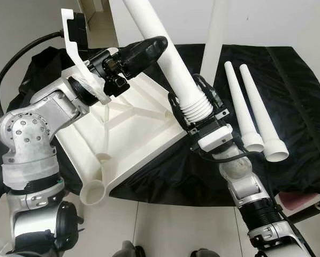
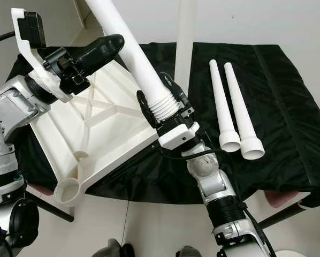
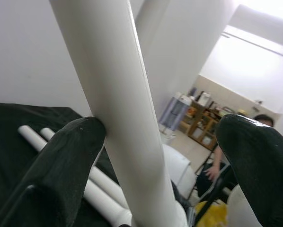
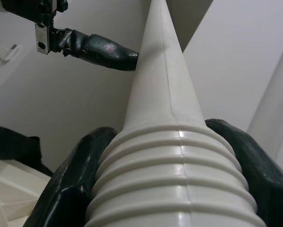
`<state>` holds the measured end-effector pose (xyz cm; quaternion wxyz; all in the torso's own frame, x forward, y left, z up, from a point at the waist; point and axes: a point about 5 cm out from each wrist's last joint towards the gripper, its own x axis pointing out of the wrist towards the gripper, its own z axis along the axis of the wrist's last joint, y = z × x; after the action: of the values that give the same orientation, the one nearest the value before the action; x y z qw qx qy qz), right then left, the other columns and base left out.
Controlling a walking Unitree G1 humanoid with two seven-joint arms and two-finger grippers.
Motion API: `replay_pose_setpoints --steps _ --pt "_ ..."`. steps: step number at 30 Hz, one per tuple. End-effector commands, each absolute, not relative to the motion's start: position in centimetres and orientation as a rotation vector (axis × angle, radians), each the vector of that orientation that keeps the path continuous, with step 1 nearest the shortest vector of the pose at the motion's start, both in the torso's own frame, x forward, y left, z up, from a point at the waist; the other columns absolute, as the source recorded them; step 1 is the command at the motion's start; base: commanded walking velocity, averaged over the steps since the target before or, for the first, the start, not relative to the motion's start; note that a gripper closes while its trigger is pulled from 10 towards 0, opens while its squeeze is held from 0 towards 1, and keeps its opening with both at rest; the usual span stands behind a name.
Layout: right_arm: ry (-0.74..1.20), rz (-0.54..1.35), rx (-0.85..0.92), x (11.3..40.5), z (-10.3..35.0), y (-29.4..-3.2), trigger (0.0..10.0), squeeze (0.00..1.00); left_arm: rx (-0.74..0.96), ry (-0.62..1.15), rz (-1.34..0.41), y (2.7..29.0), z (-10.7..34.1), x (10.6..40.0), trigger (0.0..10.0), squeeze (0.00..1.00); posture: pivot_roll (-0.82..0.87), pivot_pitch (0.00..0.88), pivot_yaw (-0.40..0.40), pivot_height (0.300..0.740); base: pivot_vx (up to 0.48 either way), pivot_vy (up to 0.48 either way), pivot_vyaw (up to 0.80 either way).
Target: Building children table
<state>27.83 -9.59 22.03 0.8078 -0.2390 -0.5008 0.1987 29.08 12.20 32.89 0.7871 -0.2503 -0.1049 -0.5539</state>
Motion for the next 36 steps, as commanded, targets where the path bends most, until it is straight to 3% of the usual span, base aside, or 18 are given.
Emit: replay_pose_setpoints --steps 1,19,20,21,33,34,35,36 --pt "-1.091 0.479 -0.554 27.1 21.2 -8.8 10.0 0.00 -0.542 -0.245 -1.253 11.9 33.6 28.7 10.0 0.00 -0.11 0.083 0.117 0.740 0.000 0.000 0.00" --pt "-1.131 0.435 -0.624 24.5 18.7 -9.5 10.0 0.00 -0.610 -0.218 -1.193 13.0 34.8 29.8 10.0 0.00 -0.11 0.091 0.135 0.740 0.000 0.000 0.00" --pt "-1.128 0.430 -0.629 24.4 18.6 -9.6 10.0 0.00 -0.623 -0.224 -1.182 13.2 34.9 29.8 6.3 0.00 -0.11 0.094 0.135 0.740 0.000 0.000 0.00" --pt "-1.125 0.424 -0.633 24.4 18.4 -9.6 10.0 0.00 -0.633 -0.232 -1.174 13.3 35.0 29.8 0.0 0.00 -0.11 0.096 0.135 0.740 0.000 0.000 0.00" --pt "-1.126 0.399 -0.629 24.4 18.2 -9.6 10.0 0.00 -0.679 -0.243 -1.178 13.4 35.2 29.7 0.0 0.00 -0.10 0.097 0.133 0.740 0.000 0.000 0.00" --pt "-1.132 0.394 -0.626 24.4 18.3 -9.6 10.0 0.13 -0.673 -0.241 -1.176 13.5 35.2 29.7 0.0 0.00 -0.10 0.097 0.133 0.740 0.000 0.000 0.00" --pt "-1.140 0.391 -0.618 24.4 18.4 -9.5 10.0 1.00 -0.665 -0.238 -1.175 13.5 35.2 29.7 0.0 0.00 -0.10 0.094 0.131 0.740 0.000 0.000 0.00" --pt "-1.146 0.388 -0.614 24.3 18.4 -9.6 10.0 1.00 -0.662 -0.234 -1.173 13.5 35.2 29.7 0.0 0.00 -0.10 0.094 0.131 0.740 0.000 0.000 0.00"
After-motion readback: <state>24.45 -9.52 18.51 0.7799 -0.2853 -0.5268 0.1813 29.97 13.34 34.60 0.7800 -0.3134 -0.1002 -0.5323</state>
